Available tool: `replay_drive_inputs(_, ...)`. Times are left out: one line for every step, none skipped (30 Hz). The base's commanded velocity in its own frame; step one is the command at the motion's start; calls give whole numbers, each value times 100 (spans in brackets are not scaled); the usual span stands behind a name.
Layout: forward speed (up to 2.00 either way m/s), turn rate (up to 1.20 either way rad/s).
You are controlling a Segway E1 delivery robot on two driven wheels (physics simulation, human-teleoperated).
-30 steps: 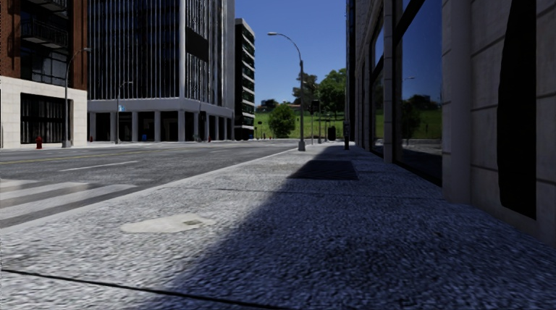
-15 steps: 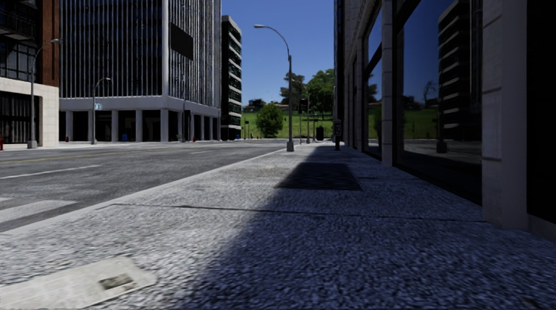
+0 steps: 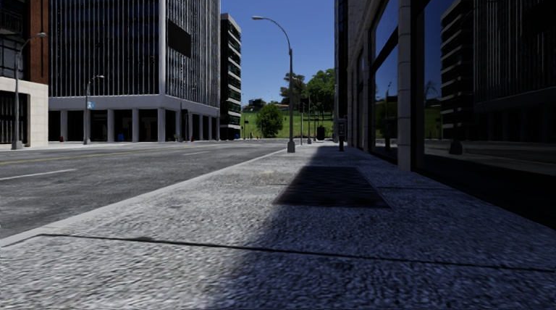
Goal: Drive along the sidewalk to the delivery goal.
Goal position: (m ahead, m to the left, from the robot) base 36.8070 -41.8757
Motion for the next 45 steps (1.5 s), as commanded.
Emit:
replay_drive_inputs(200, 0)
replay_drive_inputs(200, 0)
replay_drive_inputs(200, 0)
replay_drive_inputs(200, 0)
replay_drive_inputs(200, 0)
replay_drive_inputs(200, 0)
replay_drive_inputs(200, -5)
replay_drive_inputs(200, -11)
replay_drive_inputs(200, -11)
replay_drive_inputs(200, -19)
replay_drive_inputs(200, -20)
replay_drive_inputs(200, -21)
replay_drive_inputs(200, -21)
replay_drive_inputs(200, -21)
replay_drive_inputs(200, -21)
replay_drive_inputs(200, -21)
replay_drive_inputs(200, -21)
replay_drive_inputs(200, -21)
replay_drive_inputs(200, -21)
replay_drive_inputs(200, -21)
replay_drive_inputs(200, -21)
replay_drive_inputs(200, -21)
replay_drive_inputs(200, -21)
replay_drive_inputs(200, -21)
replay_drive_inputs(200, -21)
replay_drive_inputs(200, -21)
replay_drive_inputs(200, -21)
replay_drive_inputs(200, -21)
replay_drive_inputs(200, -21)
replay_drive_inputs(200, -21)
replay_drive_inputs(200, -22)
replay_drive_inputs(200, -22)
replay_drive_inputs(200, -22)
replay_drive_inputs(200, -23)
replay_drive_inputs(200, -23)
replay_drive_inputs(200, -23)
replay_drive_inputs(200, -23)
replay_drive_inputs(200, -23)
replay_drive_inputs(200, -23)
replay_drive_inputs(200, -23)
replay_drive_inputs(200, -23)
replay_drive_inputs(200, -23)
replay_drive_inputs(200, -23)
replay_drive_inputs(200, -23)
replay_drive_inputs(200, -23)
